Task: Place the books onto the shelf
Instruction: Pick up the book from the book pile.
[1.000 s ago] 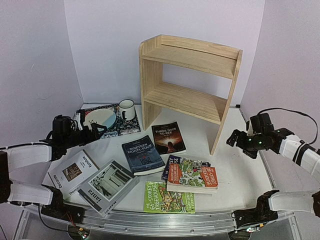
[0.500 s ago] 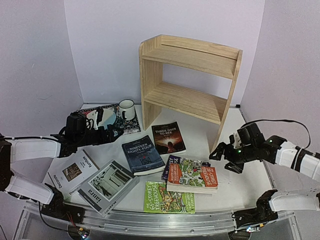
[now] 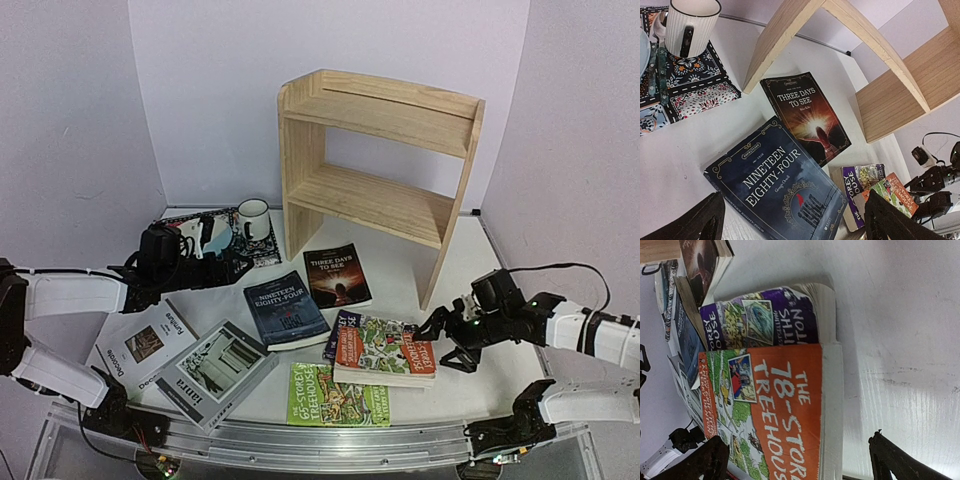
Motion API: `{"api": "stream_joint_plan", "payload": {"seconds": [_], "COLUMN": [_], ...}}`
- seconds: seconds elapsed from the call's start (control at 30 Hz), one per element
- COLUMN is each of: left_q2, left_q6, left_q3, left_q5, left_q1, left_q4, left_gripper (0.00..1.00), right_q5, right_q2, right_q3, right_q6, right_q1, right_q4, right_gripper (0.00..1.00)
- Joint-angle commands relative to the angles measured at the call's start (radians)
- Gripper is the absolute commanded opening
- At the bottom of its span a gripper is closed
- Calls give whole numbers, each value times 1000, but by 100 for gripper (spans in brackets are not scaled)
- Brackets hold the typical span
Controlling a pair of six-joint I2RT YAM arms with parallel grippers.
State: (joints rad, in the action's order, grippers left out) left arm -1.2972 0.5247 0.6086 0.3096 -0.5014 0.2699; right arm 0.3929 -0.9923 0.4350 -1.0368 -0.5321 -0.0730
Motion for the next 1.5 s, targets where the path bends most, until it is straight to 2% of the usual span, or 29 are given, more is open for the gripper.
{"api": "stream_joint_plan", "payload": {"seconds": [0.0,0.23,0.3,0.37,0.5,0.7,0.77,0.9,1.07,1.23,1.47], "left_q2": [8,30,39,49,60,74,75,75,83,61,45], "left_q6": [2,-2,-2,0,1,1,1,0,-2,-29,-111], "left_q3": [36,20,14,8,2,2,7,23,49,123,216], "left_q5": [-17,-28,-34,-41,-40,-36,-31,-6,52,208,366], "left_q1": [-7,-6,-7,-7,-7,-6,-6,-6,-6,-7,-7], "left_q4": [39,40,40,41,40,40,40,38,40,39,38], "left_gripper": [98,98,98,98,98,98,98,98,99,99,100], "right_q5": [69,157,171,174,172,179,167,128,176,205,312], "right_q2": [32,-14,-29,-32,-36,-34,-24,-4,-35,-44,-131], "right_q3": [-59,-61,-55,-47,-19,16,51,151,319,436,510], "right_q6": [-59,-82,-92,-97,-93,-73,-44,64,256,446,568], "right_q1": [-13,-34,-43,-49,-49,-49,-49,-49,-49,-49,-49], "right_q4": [-19,6,20,26,27,7,-12,-87,-182,-254,-256], "right_gripper": [98,91,86,78,53,23,16,14,10,8,0]}}
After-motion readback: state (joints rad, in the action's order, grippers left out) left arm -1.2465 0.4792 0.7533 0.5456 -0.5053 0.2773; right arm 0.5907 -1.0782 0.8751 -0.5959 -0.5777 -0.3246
